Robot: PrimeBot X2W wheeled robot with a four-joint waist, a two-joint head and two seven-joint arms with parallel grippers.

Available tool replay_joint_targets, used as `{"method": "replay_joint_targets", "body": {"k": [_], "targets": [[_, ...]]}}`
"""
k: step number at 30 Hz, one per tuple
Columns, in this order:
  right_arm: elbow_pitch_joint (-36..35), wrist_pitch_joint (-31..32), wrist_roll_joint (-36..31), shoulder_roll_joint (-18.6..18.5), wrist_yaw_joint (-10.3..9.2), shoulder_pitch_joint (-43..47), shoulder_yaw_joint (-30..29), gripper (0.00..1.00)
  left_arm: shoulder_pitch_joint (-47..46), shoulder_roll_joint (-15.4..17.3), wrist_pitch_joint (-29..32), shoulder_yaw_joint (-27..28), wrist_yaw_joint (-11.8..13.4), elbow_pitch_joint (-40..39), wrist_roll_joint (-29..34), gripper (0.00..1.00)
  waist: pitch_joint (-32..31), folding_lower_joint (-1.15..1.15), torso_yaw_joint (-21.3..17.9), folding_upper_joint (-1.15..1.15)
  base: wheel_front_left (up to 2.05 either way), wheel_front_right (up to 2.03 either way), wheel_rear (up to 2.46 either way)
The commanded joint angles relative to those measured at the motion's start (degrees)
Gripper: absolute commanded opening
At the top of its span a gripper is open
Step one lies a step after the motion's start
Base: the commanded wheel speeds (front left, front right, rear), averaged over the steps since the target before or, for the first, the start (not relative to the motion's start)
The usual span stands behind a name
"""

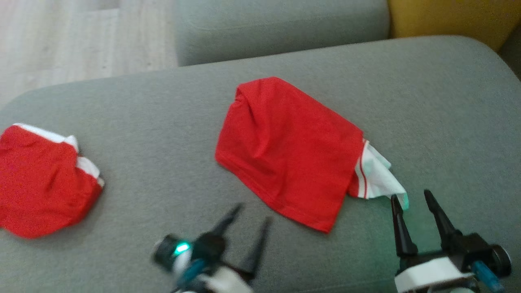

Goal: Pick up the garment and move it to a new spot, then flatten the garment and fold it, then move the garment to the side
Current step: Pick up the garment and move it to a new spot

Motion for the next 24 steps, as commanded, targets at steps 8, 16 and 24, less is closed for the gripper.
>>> {"method": "replay_joint_targets", "body": {"k": [8,16,24], "targets": [[-3.24,-0.63,1.33,-0.31,0.44,-7.06,3.74,1.0,-17.34,-0.49,7.11,-14.91,-1.54,9.86,-5.66,1.0,5.28,0.0,-9.01,0.0,0.0,0.0,0.0],[-4.14,-0.63,2.91,-0.31,0.44,-8.04,4.22,1.0,-24.69,-0.49,11.35,-21.05,1.69,20.15,-8.95,1.0,7.43,0.0,-14.82,0.0,0.0,0.0,0.0],[-3.92,-0.63,3.51,-0.31,0.44,-7.97,4.0,1.0,-28.89,-0.5,12.13,-25.39,4.84,28.62,-10.93,0.0,7.23,0.0,-16.2,0.0,0.0,0.0,0.0]]}}
